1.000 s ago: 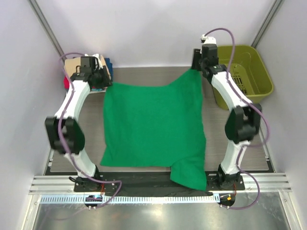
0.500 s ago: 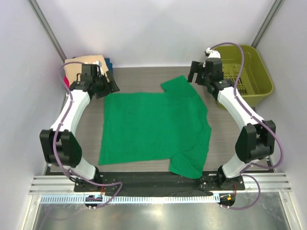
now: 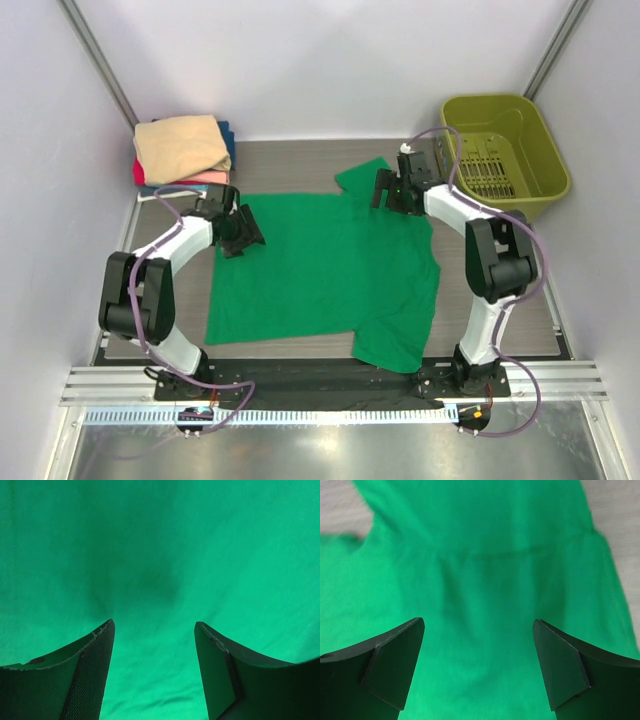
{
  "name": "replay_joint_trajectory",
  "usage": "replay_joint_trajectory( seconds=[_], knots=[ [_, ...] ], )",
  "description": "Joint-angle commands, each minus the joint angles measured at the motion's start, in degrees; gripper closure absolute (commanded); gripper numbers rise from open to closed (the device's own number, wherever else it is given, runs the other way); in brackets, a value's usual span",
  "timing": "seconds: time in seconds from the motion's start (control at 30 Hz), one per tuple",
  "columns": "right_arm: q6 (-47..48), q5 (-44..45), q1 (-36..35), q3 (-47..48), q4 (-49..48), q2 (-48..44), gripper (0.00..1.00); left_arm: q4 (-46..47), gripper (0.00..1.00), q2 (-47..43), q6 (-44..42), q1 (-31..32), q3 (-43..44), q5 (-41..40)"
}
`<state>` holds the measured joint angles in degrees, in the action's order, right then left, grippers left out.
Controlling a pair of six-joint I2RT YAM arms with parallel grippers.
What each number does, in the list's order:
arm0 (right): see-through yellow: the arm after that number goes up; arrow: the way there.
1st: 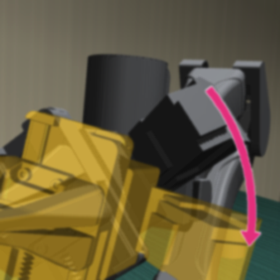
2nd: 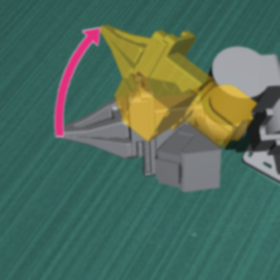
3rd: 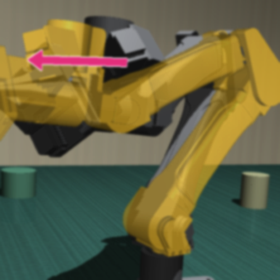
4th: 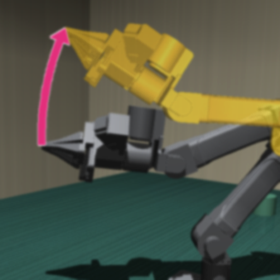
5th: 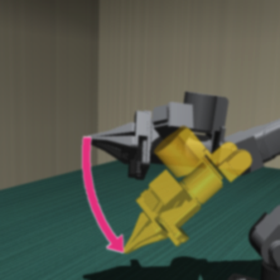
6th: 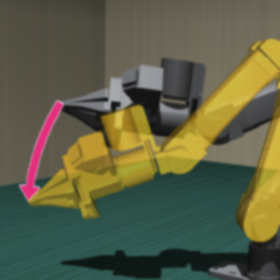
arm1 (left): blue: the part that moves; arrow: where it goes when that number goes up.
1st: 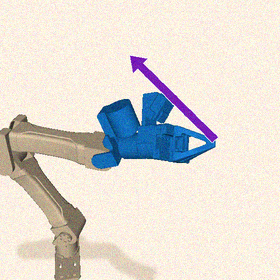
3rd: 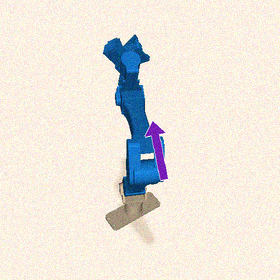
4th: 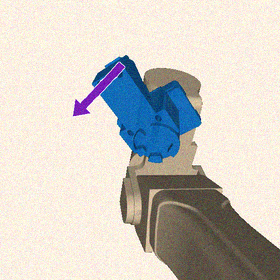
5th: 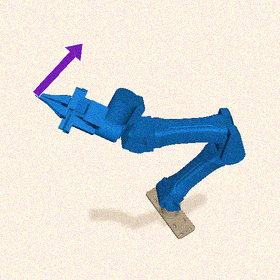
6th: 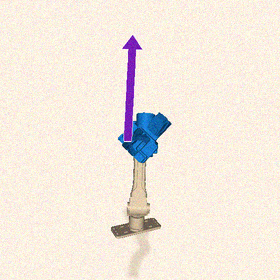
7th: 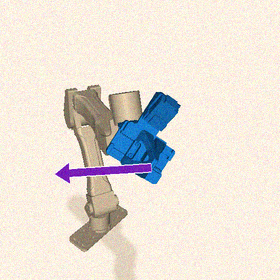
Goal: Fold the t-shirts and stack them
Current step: Flatten the tshirt out
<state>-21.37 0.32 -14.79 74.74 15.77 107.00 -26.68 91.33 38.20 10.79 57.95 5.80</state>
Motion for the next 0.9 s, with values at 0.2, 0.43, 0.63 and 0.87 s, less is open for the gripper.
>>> replay_joint_trajectory(
  seconds=[0.2, 0.43, 0.63, 0.87],
  knots=[
    [0.10, 5.31, 0.99, 14.81, 2.86, 12.87, 0.04, 6.20, 0.36, 13.86, 1.53, 0.82, 8.83, -5.45],
    [-0.43, 4.70, 2.39, 27.89, 5.76, 23.94, 0.04, 2.08, 0.37, 24.24, 1.18, 0.29, 22.09, -8.62],
    [0.35, 1.71, 3.98, 40.20, 9.80, 29.93, 0.04, -3.46, 0.37, 24.78, 1.09, 0.64, 32.66, -6.86],
    [1.41, -2.07, 3.62, 34.96, 10.86, 17.82, 0.04, -8.39, 0.35, 6.78, -0.84, 1.87, 26.96, -8.70]
  ],
)
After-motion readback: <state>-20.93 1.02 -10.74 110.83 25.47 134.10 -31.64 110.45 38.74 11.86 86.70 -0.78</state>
